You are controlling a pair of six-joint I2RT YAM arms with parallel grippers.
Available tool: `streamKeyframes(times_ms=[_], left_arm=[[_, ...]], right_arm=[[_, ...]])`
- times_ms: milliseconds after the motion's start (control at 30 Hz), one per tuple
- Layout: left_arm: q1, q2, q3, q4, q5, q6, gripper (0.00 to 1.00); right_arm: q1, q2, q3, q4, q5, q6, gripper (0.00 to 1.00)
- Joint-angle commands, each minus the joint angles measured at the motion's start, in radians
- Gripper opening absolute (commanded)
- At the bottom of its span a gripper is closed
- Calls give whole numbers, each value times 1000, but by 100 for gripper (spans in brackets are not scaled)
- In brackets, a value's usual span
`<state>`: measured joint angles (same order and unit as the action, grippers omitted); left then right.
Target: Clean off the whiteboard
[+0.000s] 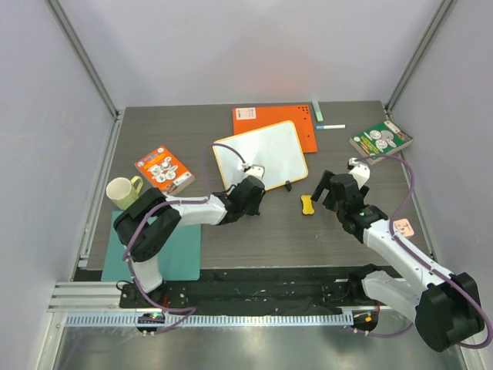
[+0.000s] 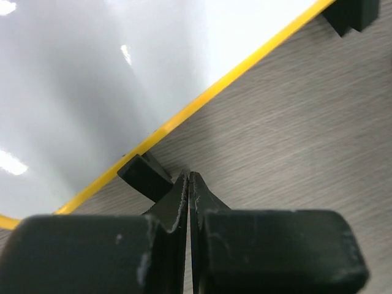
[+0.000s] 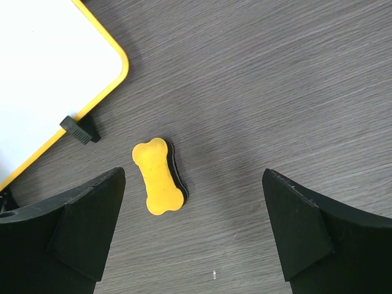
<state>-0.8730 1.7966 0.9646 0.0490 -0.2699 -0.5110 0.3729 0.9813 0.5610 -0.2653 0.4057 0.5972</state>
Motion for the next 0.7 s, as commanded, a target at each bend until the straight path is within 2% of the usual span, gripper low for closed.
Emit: streamKeyframes(times_ms=[0,100,233,267,333,433,567,667], left_arm=[[11,-22,19,-46,-153,28,0],[34,-63,-21,3,-102,48,0],[37,-127,-41,121,82,109,0],[34,-140,-40,135,175,118,0],[17,-184,-27,146,237,137,2],[11,-253,3,94,317,157,19],[11,-334,29,8,324,192,78],[31,-397,29,-44,296,206,93]], right_arm=[[3,-20,24,11,27,-5,99],[3,-16,17,11,22,-5,99],[3,-16,17,11,18,-4,100],[1,-18,19,9,16,-2,100],[3,-20,23,11,18,-5,100],[1,-18,42,6,9,-20,100],[1,-13,89,6,5,-54,100],[1,-3,131,3,16,-80,100]])
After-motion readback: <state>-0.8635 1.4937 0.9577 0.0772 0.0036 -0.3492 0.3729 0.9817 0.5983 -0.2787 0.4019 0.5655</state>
